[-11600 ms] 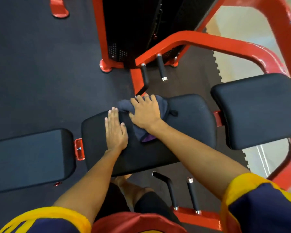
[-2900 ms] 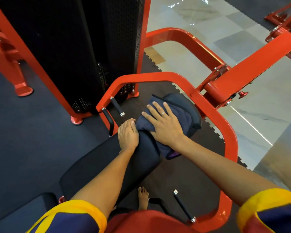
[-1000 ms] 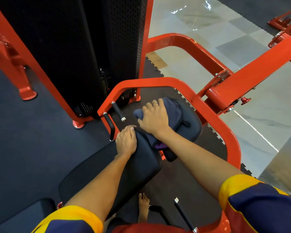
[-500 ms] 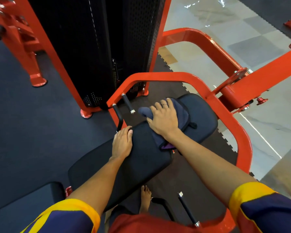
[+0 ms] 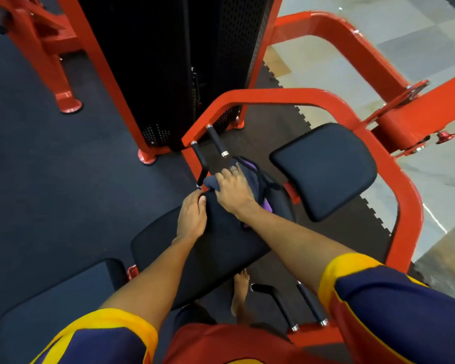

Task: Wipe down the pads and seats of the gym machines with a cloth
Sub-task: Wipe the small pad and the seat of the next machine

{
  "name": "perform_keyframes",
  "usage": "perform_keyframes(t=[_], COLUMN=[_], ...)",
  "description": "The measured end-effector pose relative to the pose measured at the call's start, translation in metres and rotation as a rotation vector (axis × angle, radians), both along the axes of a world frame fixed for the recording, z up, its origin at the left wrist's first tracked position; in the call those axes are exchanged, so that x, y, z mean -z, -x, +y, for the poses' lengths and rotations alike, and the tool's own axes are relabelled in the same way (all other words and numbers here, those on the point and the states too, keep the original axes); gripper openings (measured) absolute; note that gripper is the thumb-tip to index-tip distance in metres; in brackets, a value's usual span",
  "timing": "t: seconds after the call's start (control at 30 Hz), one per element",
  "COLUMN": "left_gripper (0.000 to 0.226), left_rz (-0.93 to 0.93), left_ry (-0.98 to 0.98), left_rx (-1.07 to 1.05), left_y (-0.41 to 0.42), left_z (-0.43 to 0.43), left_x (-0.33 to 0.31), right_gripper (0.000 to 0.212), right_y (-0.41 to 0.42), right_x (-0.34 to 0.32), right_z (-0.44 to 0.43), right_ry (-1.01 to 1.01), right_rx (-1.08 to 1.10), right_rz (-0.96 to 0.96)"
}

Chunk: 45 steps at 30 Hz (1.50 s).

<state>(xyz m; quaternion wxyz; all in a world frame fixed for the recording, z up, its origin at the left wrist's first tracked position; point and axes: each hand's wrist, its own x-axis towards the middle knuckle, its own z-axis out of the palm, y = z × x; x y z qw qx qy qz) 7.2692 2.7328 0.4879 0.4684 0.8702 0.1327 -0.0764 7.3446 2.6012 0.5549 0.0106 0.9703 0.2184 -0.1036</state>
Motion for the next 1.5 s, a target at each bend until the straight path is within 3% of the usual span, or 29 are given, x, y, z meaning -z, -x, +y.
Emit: perform_keyframes(t=[0.13,0.33,0.5,0.67,0.73,0.83,1.0,1.13,1.27,1.5], left_gripper=[0.038,0.045,0.045,0.029,0.035,0.022,0.019,0.022,0.023,0.033], left_rz=[0.001,0.101,0.15,0.115,0.083,0.075,0.016,-0.029,-0.013,0.0], left_ry=[0.005,0.094,0.182,0.152,0.091,-0.03,-0.144,-0.225,-0.262,-0.337], left_rx=[-0.005,-0.066,-0.07,-0.103,-0.174,-0.263,-0.43,-0.543,-0.668,-0.844], left_y=[0.021,0.051,0.088,0.126,0.15,0.185,0.271,0.354,0.448,0.637], left_z=[0.022,0.052,0.064,0.06,0.056,0.061,0.094,0.124,0.157,0.202], left_x=[-0.003,-0.024,-0.041,-0.068,-0.076,-0.08,-0.103,-0.122,-0.142,-0.181], right_gripper=[0.032,0.031,0.031,0.026,0.041,0.065,0.025,0.042,0.023,0.039], right_y=[0.007,0.032,0.062,0.087,0.102,0.119,0.167,0.225,0.302,0.471], right_x=[0.011,-0.004,-0.022,-0.041,-0.049,-0.055,-0.054,-0.057,-0.084,-0.115], right_z=[0.035,0.061,0.071,0.076,0.08,0.087,0.123,0.166,0.213,0.296], right_ry=[-0.064,-0.452,-0.521,-0.653,-0.701,-0.768,-0.65,-0.62,-0.578,-0.586], right_rx=[-0.065,0.209,0.298,0.356,0.316,0.197,0.041,-0.122,-0.283,-0.441], right_rz=[0.106,0.114,0.18,0.34,0.408,0.502,0.645,0.76,0.824,1.071])
